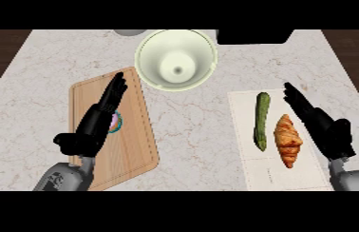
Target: Pick the squash from the placemat and place it in the bowl
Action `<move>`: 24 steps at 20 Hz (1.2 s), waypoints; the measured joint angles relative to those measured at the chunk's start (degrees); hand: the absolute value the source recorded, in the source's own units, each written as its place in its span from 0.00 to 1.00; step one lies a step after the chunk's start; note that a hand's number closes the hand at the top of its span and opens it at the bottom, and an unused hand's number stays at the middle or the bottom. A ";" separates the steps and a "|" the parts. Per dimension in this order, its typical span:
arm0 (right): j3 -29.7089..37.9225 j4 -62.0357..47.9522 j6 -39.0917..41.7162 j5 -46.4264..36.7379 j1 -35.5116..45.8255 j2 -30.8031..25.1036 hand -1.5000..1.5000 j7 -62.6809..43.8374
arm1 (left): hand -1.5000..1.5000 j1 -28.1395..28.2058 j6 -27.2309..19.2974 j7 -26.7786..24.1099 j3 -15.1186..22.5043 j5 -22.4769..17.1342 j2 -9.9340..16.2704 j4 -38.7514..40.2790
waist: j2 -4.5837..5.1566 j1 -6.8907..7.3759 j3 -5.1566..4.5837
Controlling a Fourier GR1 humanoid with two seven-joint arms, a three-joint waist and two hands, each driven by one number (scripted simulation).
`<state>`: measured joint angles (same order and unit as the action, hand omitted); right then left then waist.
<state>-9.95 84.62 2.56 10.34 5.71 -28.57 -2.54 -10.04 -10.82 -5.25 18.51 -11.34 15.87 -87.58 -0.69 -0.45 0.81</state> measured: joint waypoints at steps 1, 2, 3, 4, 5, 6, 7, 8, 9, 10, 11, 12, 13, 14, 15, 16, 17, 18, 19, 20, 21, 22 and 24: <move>0.52 -0.03 -1.13 -0.18 0.13 0.90 1.00 -0.15 | 0.50 -0.43 0.43 0.93 -0.84 -0.28 0.58 -0.30 | 0.13 0.08 -0.17; 1.04 0.28 -3.39 -0.56 -0.62 2.22 1.00 0.01 | 0.50 -0.52 0.84 1.57 -1.61 -0.52 1.39 0.05 | 0.23 0.02 -0.32; 2.37 -0.49 -5.80 -0.60 -0.36 3.42 1.00 0.11 | 0.50 -0.71 1.23 2.71 -2.35 -0.90 2.30 0.13 | 0.35 0.15 -0.40; 3.48 -0.58 -8.65 -0.69 -0.14 4.84 1.00 -0.39 | 0.50 -0.57 1.59 3.67 -3.27 -1.21 3.45 0.69 | 0.42 0.19 -0.49; 4.99 -0.89 -11.94 -0.67 0.24 6.38 1.00 -0.91 | 0.50 -0.48 2.07 4.86 -4.20 -1.84 4.54 0.96 | 0.48 0.29 -0.55; 6.53 -1.02 -15.41 -0.72 0.16 8.04 1.00 -0.89 | 0.50 -0.37 2.38 5.98 -5.10 -2.26 5.67 1.47 | 0.51 0.16 -0.59; 5.50 -1.58 -15.73 -4.96 0.03 4.67 1.00 -0.52 | 0.50 -0.38 2.59 6.52 -5.13 -2.31 6.00 1.67 | 0.80 0.62 -1.06; 4.96 -2.46 -17.96 -9.11 -0.31 2.72 0.00 -0.55 | 0.50 -0.30 2.90 7.31 -5.36 -2.56 6.52 1.98 | 0.92 0.78 -1.17; 5.51 -2.56 -22.09 -11.21 -0.60 3.78 0.00 -0.52 | 0.50 0.02 3.30 8.30 -5.81 -3.17 7.08 2.18 | 0.83 0.64 -1.11; 5.70 -2.95 -26.19 -13.14 -0.93 5.65 0.00 0.26 | 0.50 -0.01 3.61 9.35 -6.22 -3.75 7.45 2.31 | 0.81 0.60 -1.04; 5.21 -2.86 -29.87 -15.01 -1.42 7.92 0.00 1.54 | 0.50 -0.42 4.25 10.72 -6.84 -4.60 8.09 2.38 | 0.77 0.52 -0.97; 4.34 -3.09 -33.14 -16.92 -1.91 10.29 0.00 3.41 | 0.50 -0.78 5.09 11.76 -7.51 -5.46 8.79 2.52 | 0.76 0.54 -0.93; 3.37 -2.80 -36.10 -18.87 -2.31 12.25 0.00 4.67 | 0.50 -0.91 5.70 13.10 -8.13 -6.18 9.62 1.91 | 0.71 0.62 -0.89; 2.53 -2.79 -38.54 -20.69 -2.33 13.84 0.00 5.89 | 0.50 -1.01 6.38 13.85 -8.68 -6.77 10.10 1.91 | 0.69 0.63 -0.86; 1.26 -2.90 -41.00 -23.11 -2.11 15.34 0.00 6.36 | 0.50 -1.02 6.41 14.60 -8.73 -6.83 10.08 1.74 | 0.68 0.67 -0.86; -0.01 -2.60 -43.32 -25.65 -1.79 16.61 0.00 6.03 | 0.50 -0.72 7.26 15.15 -9.37 -7.46 10.82 1.31 | 0.65 0.75 -0.86; -1.30 -1.82 -45.20 -28.51 -1.75 17.34 0.00 4.72 | 0.50 -0.77 7.60 15.72 -9.76 -7.67 11.01 1.38 | 0.63 0.68 -0.86; -2.16 -0.94 -46.33 -31.64 -1.01 17.31 0.00 1.86 | 0.50 -0.70 7.91 16.06 -10.06 -7.92 11.03 1.30 | 0.61 0.64 -0.88; -3.02 0.36 -46.68 -34.77 -0.45 17.09 0.00 -1.78 | 0.50 -1.05 8.46 15.95 -10.54 -8.08 11.08 2.13 | 0.60 0.50 -0.90; -4.02 1.20 -47.15 -38.25 -0.52 17.10 0.00 -5.28 | 0.50 -1.43 8.64 16.01 -11.00 -8.17 11.20 2.77 | 0.56 0.30 -0.96; -4.29 1.90 -46.71 -41.39 -0.11 16.57 0.00 -9.20 | 0.50 -1.29 8.81 15.96 -11.11 -8.21 11.21 2.76 | 0.50 0.23 -1.01; -4.37 2.78 -45.56 -44.03 0.05 15.77 0.00 -12.93 | 0.50 -1.02 9.02 15.47 -11.31 -8.11 11.21 3.42 | 0.46 0.04 -1.06; -4.47 3.90 -41.95 -48.77 1.08 14.56 0.00 -20.64 | 0.50 -0.91 9.32 15.98 -11.47 -8.25 11.51 2.97 | 0.35 0.03 -1.13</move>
<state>-14.42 88.52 -39.39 -38.43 6.80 -14.01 -23.18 -10.95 -1.50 10.73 7.04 -19.58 27.38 -84.60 -0.34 -0.42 -0.31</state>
